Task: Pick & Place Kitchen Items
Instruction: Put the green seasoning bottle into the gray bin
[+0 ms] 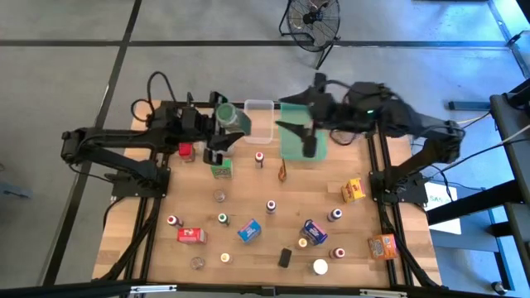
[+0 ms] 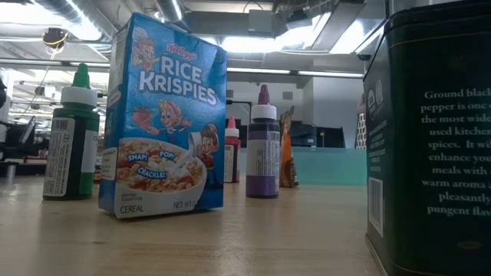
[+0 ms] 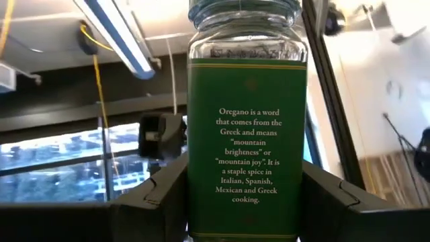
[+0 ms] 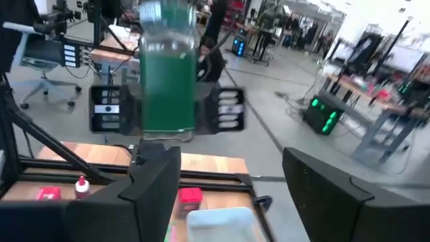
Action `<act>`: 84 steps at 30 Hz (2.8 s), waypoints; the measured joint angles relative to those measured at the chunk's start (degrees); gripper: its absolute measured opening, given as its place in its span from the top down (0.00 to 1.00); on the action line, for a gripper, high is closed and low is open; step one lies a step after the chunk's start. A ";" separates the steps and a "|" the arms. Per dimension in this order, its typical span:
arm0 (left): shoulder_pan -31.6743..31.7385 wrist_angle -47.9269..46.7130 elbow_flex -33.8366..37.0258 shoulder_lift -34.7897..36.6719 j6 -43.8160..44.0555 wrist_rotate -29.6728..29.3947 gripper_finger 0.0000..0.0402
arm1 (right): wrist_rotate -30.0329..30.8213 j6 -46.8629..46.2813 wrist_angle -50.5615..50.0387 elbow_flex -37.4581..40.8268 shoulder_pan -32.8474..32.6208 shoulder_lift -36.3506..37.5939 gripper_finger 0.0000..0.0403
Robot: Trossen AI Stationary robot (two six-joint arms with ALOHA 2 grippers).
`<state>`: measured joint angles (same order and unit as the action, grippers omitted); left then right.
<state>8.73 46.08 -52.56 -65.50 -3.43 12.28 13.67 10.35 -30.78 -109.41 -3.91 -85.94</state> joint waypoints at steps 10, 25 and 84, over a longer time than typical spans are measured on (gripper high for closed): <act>4.37 -13.34 -7.95 0.02 0.11 9.30 0.52 | -0.23 4.09 12.65 0.01 -2.37 -2.29 0.35; 5.42 -13.68 -8.09 -1.90 2.65 9.78 0.52 | 0.03 6.42 16.61 -0.01 -3.24 -5.24 0.34; 9.56 -21.96 -8.04 -2.01 8.89 19.37 0.40 | 0.27 2.69 16.31 0.02 -1.76 -11.52 0.51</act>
<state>18.29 24.12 -60.60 -67.51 5.46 31.65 13.94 13.04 -14.48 -109.40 -5.67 -97.46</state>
